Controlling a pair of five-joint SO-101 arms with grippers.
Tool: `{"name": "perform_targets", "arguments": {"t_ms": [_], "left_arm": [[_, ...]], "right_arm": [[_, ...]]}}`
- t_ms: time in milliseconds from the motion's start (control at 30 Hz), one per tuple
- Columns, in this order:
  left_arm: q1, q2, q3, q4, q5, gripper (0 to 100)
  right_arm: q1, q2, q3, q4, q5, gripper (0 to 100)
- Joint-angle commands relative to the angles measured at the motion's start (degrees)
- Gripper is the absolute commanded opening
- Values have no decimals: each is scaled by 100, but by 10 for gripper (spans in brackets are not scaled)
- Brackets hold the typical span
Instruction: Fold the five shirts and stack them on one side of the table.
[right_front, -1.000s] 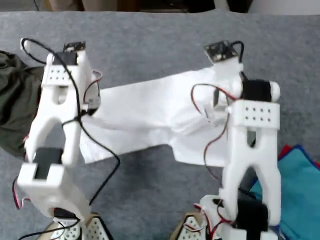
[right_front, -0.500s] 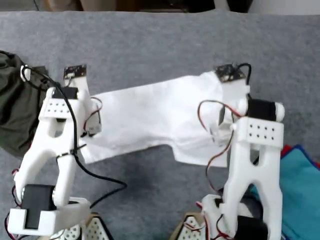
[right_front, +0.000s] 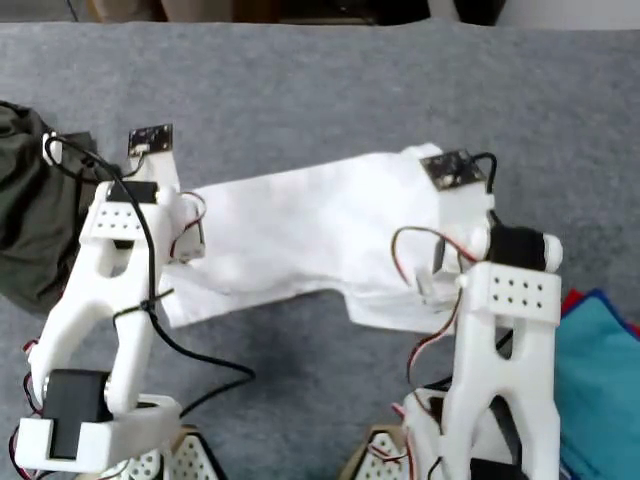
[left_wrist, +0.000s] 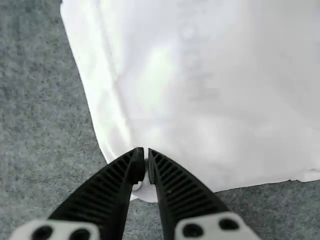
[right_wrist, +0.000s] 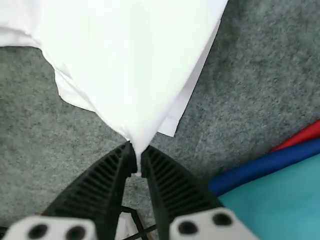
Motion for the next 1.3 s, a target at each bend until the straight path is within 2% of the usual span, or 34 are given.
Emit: {"name": "perform_targets", "arguments": {"t_ms": [0,333,733,900,1267], "left_arm": [[44,-110,-26,-97,-26,19],[44,1051,9,-88,149,19],[53,1103,246,-484,149,19],[53,1059,334,-536,176,19],[53,1059,299,-536,167,19]], "right_arm": [[57,-224,-84,141,26,5],[57,-242,-321,431,44,5],[75,-251,224,220,53,5],[75,-277,84,659,141,5],[101,-268,31,703,88,5]]}}
